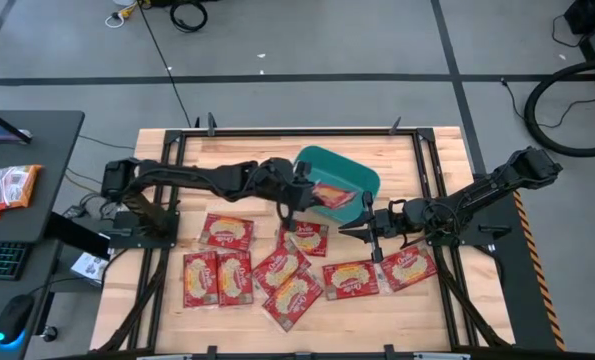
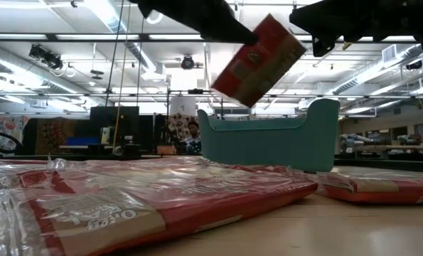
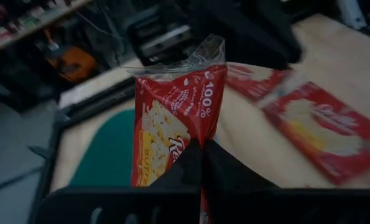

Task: Sort popcorn bags into baskets
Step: Put the red popcorn bag into the green bin

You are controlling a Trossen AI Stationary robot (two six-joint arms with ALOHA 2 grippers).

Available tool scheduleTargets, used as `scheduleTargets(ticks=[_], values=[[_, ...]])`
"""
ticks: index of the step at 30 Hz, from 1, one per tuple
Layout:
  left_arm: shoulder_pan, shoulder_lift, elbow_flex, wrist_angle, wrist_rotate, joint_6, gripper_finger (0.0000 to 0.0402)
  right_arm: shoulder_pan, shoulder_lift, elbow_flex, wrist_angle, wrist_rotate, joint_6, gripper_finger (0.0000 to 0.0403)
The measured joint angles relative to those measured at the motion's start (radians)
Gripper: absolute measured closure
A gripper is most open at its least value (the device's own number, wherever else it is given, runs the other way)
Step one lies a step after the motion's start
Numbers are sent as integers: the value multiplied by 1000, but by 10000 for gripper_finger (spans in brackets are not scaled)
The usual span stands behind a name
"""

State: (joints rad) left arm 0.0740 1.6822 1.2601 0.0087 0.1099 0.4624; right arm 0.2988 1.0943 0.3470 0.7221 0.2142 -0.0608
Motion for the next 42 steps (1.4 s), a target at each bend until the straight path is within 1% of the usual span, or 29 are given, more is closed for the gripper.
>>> scheduleTargets(ticks=[7,10,13,18,21,25,28,32,34,37,40,42], values=[[65,118,1,88,-4,62,395,4,-9,0,-16,2,-2,362],[81,163,1,107,-27,82,395,20,-51,0,-75,25,-9,362],[93,192,1,115,-62,94,395,43,-114,0,-163,86,-11,362],[104,239,1,130,-85,157,396,75,-214,0,-317,160,13,362],[104,271,1,149,-113,235,396,87,-254,0,-380,180,37,362],[92,299,1,139,-174,308,393,102,-266,0,-395,183,49,362],[74,300,0,136,-226,313,372,109,-262,0,-399,184,44,362],[55,293,0,134,-259,328,326,109,-262,0,-400,185,42,362],[46,286,1,140,-272,304,305,109,-262,0,-399,185,42,362],[27,261,2,93,-282,263,284,109,-262,0,-399,185,41,362],[4,209,17,4,-280,174,278,109,-262,0,-397,185,40,362],[-14,162,28,-91,-245,96,277,109,-262,0,-400,185,40,362]])
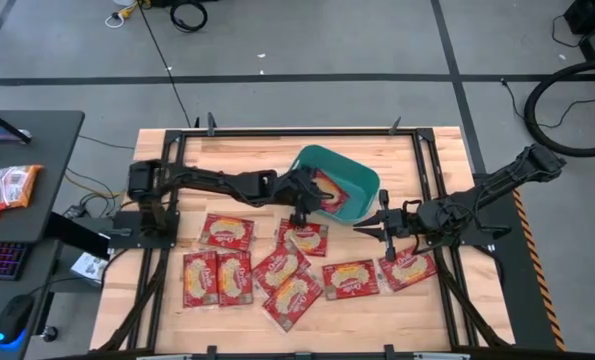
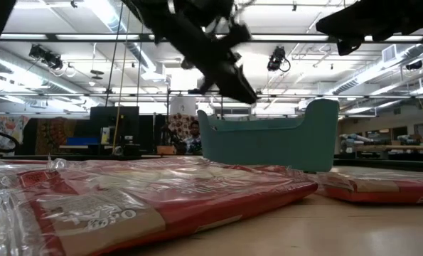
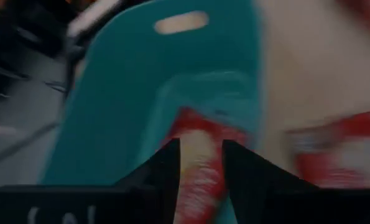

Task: Sort popcorn bags into baskets
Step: Put the red popcorn bag into the green bin

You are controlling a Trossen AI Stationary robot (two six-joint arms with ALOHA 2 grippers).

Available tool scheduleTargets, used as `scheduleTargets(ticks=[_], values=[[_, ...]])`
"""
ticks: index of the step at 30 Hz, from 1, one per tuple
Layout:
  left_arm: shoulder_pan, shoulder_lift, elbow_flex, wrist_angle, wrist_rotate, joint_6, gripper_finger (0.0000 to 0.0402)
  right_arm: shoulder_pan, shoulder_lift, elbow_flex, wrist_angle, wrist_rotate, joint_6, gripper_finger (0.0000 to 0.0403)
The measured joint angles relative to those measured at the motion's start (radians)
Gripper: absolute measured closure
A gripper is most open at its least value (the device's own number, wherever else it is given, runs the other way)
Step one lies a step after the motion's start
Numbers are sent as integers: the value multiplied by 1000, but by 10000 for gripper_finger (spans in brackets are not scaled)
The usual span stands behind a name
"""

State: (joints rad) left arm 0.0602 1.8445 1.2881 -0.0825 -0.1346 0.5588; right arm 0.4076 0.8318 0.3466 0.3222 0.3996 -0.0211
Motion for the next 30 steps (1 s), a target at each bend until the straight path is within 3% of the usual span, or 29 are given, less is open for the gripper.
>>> scheduleTargets(ticks=[6,12,23,30], values=[[-75,-134,6,-291,173,-235,277,0,0,0,6,0,0,362],[-183,-188,-1,-541,188,-442,276,0,1,0,5,0,2,362],[-371,-176,-4,-945,-42,-762,276,-1,24,0,28,0,3,362],[-474,-176,-10,-1001,-182,-874,273,-3,34,0,43,0,-6,362]])
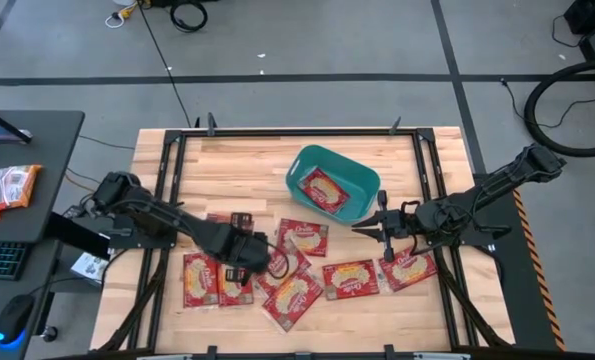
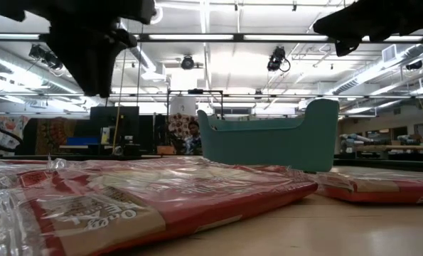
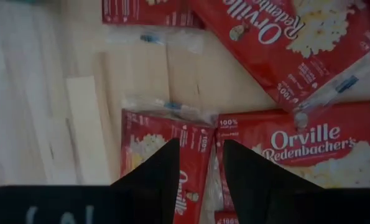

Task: Sort popcorn bags into baskets
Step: Put the red popcorn bag into the green bin

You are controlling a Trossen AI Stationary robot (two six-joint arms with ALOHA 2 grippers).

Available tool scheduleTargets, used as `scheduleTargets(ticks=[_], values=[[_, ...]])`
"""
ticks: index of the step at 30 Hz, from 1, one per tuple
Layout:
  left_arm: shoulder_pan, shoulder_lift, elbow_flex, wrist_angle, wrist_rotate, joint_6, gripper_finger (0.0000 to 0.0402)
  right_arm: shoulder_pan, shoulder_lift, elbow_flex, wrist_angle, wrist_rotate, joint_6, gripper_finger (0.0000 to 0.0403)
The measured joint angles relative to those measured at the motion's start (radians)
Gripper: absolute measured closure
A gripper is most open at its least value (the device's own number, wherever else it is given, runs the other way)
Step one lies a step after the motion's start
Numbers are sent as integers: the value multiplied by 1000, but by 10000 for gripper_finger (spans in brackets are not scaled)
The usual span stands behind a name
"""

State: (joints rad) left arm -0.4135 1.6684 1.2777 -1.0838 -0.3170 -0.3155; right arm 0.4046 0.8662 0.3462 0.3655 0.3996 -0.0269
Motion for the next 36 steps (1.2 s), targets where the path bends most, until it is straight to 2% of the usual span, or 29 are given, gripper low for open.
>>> scheduleTargets(ticks=[4,11,15,22,28,36], values=[[-57,0,-60,-5,-56,-57,256,0,0,0,5,0,-8,362],[-127,0,-226,28,-63,-107,224,-1,0,0,17,0,-31,362],[-148,0,-301,43,-63,-143,221,-2,0,0,23,0,-38,362],[-152,0,-418,198,-76,-182,221,-2,0,0,24,0,-37,362],[-151,0,-473,200,-121,-250,221,-2,0,0,25,0,-37,362],[-151,0,-469,201,-126,-224,221,-2,0,0,25,0,-37,362]])
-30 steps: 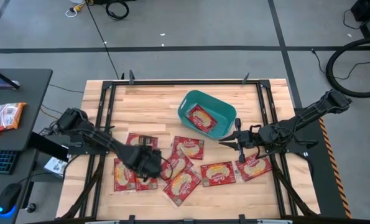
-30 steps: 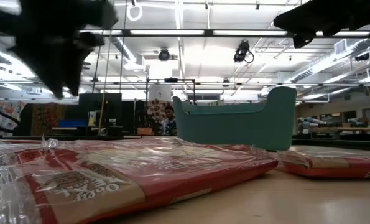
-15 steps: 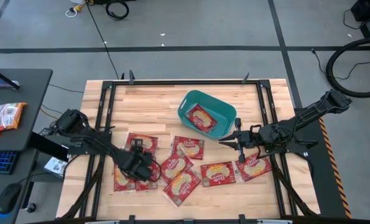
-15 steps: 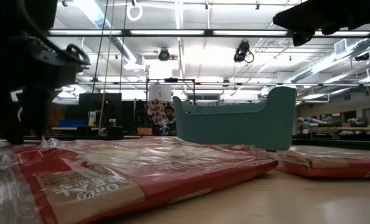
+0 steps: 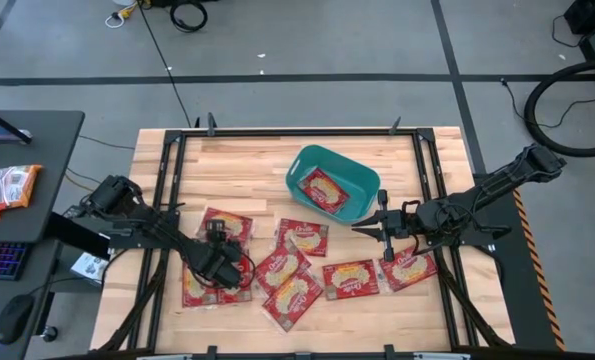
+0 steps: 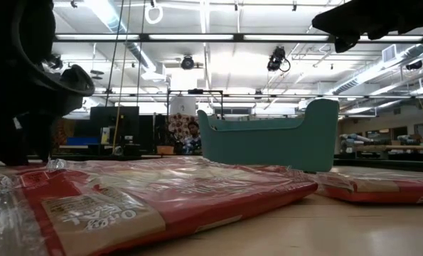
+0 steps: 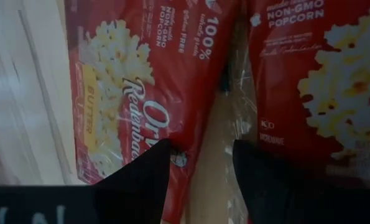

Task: Sort popcorn bags into baskets
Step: Put the red popcorn bag into the green bin

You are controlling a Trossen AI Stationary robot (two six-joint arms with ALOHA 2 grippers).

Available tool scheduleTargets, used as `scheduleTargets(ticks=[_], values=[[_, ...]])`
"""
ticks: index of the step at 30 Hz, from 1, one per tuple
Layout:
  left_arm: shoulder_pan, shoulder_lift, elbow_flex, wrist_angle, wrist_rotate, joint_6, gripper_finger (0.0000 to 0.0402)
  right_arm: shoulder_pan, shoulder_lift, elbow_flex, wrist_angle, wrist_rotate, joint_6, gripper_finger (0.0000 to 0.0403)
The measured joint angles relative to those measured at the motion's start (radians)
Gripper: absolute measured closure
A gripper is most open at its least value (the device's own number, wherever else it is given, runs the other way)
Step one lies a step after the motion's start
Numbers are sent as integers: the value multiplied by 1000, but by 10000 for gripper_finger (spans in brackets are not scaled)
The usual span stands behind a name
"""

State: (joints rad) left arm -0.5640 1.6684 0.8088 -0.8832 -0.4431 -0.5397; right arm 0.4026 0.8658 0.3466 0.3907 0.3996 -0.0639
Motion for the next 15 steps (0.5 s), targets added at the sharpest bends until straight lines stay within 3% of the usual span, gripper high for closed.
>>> scheduleTargets(ticks=[8,15], values=[[0,0,67,-62,-33,83,221,0,0,0,1,0,0,362],[0,0,37,-50,-52,80,221,0,0,0,1,0,1,362]])
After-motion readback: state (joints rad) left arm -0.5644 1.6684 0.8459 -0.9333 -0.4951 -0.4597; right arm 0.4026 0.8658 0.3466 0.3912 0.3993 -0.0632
